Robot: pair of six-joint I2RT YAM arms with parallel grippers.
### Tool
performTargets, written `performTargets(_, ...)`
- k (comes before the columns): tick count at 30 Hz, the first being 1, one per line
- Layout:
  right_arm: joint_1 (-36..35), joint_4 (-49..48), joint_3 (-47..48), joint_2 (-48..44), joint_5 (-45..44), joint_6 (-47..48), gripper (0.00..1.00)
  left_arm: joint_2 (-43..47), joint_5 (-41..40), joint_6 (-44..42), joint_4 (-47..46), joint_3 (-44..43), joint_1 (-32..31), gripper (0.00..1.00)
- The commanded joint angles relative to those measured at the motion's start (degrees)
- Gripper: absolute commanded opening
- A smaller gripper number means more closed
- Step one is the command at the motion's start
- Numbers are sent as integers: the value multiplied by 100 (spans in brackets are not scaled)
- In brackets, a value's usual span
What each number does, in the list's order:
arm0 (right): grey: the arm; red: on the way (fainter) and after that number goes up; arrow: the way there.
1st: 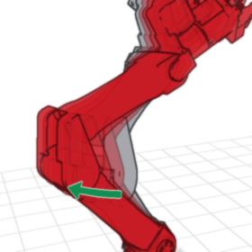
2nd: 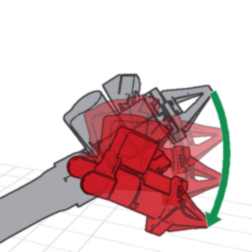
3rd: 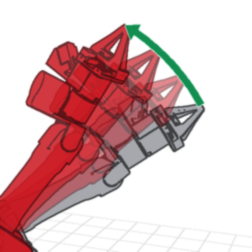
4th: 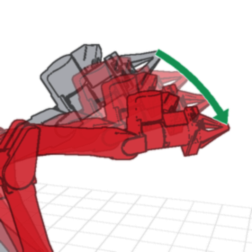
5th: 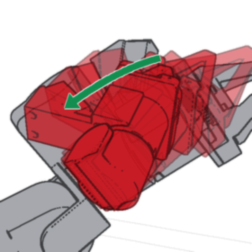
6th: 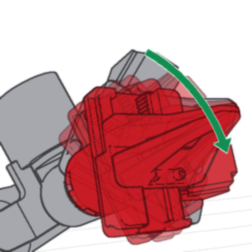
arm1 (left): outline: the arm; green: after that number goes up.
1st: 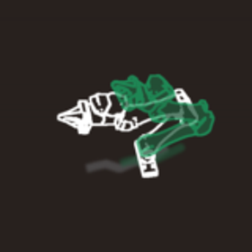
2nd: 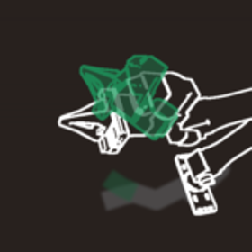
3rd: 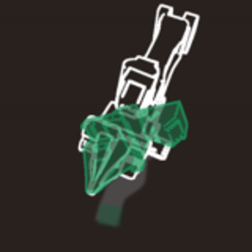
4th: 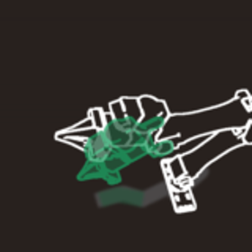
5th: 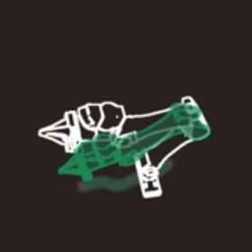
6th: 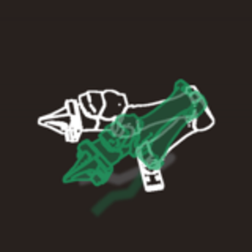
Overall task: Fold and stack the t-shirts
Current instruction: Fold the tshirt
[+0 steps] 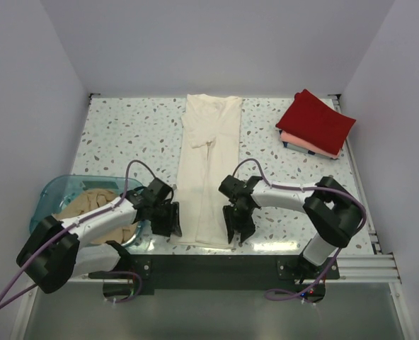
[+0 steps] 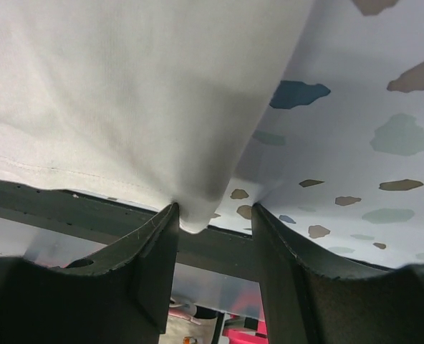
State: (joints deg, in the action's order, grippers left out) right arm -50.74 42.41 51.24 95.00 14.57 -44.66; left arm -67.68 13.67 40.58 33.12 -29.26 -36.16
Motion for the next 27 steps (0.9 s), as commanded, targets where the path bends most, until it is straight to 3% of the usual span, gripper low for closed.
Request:
performTargets(1,-24,48,-150,-148,-428,-95,49,-263,127,56,27,157,-154,49)
performTargets(3,-24,57,-211,-192,-472,-95,48,-316,66,73,89,148,-189,40)
performTargets(12,-24,249,-378,-307,-736,-122,47,-281,-242,187,300,122,-426,20)
performTargets(22,-24,654,-299,-386,-1079,-78,47,-351,-400,240,344,78,-637,18)
performTargets(27,-32,453,-19,-746,-816,28,46,-228,-321,214,291,87,-646,18)
